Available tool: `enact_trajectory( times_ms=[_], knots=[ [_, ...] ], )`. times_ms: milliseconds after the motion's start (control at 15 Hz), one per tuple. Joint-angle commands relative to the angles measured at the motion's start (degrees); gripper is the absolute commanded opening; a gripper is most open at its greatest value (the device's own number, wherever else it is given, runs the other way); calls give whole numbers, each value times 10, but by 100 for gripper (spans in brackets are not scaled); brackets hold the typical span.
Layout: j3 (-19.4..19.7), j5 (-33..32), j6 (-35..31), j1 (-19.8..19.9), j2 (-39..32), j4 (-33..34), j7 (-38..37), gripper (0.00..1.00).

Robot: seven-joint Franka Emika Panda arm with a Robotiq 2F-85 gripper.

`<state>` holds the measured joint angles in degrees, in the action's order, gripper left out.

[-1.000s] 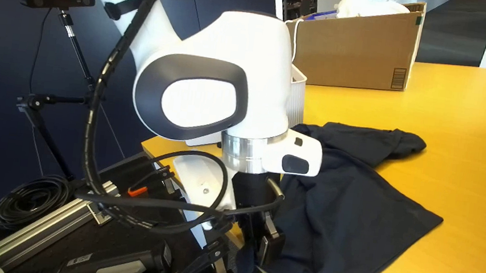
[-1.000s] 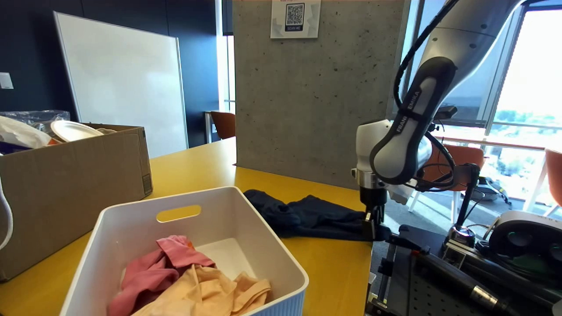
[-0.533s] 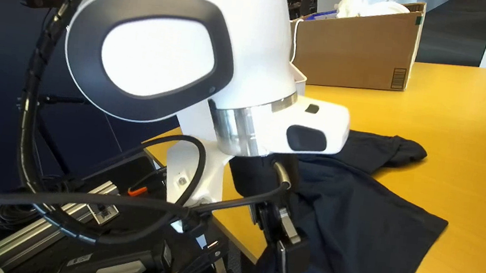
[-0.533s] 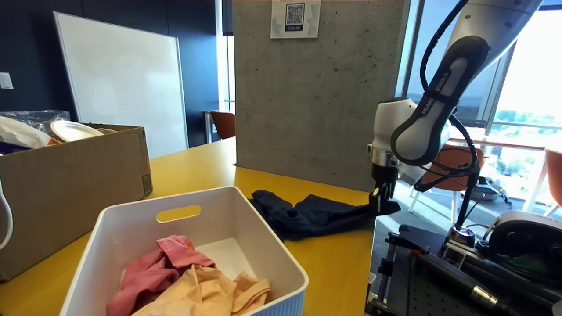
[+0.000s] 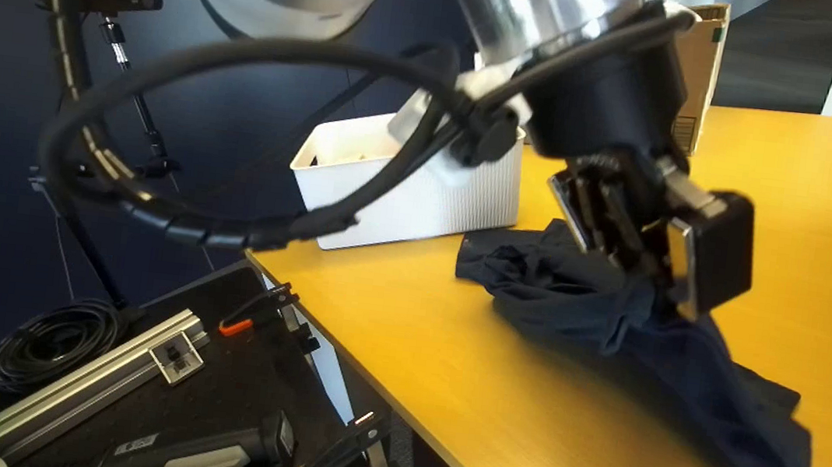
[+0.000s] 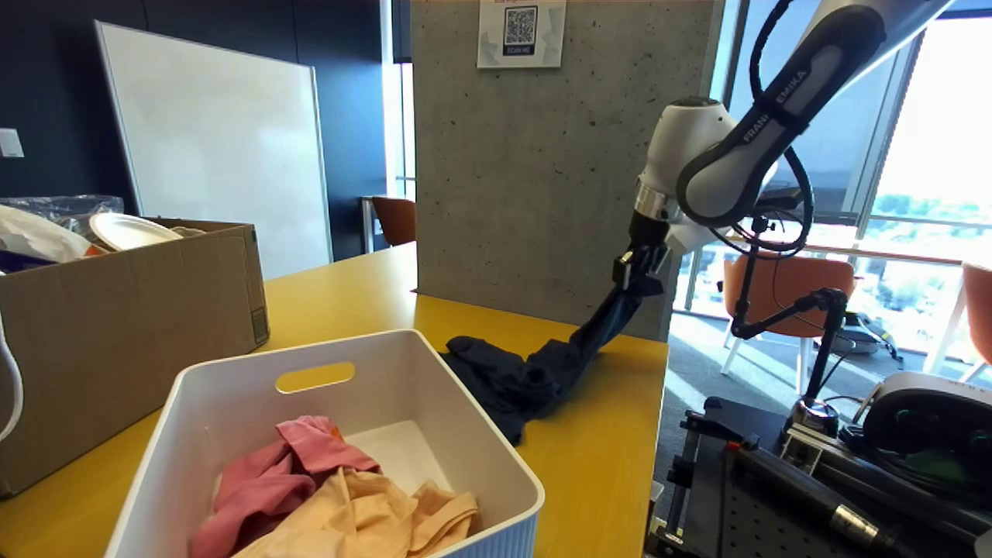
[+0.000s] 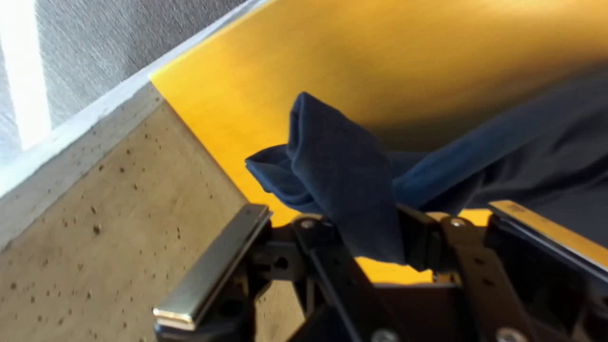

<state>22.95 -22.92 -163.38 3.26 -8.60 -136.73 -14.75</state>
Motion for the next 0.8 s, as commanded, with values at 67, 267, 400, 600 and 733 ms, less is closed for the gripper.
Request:
enact_trajectory(
  times_ms=[67, 267, 400, 600, 733],
  knots=[
    [-39, -8, 15, -15, -5, 82, -52, 3],
    [-50, -13, 6, -57, -23, 126, -75, 3],
    [-73, 13, -4, -71, -42, 146, -59, 3],
    [-127, 57, -24, -69, -79, 164, -24, 3],
    [-157, 91, -40, -69, -110, 168, 2, 3]
  ],
)
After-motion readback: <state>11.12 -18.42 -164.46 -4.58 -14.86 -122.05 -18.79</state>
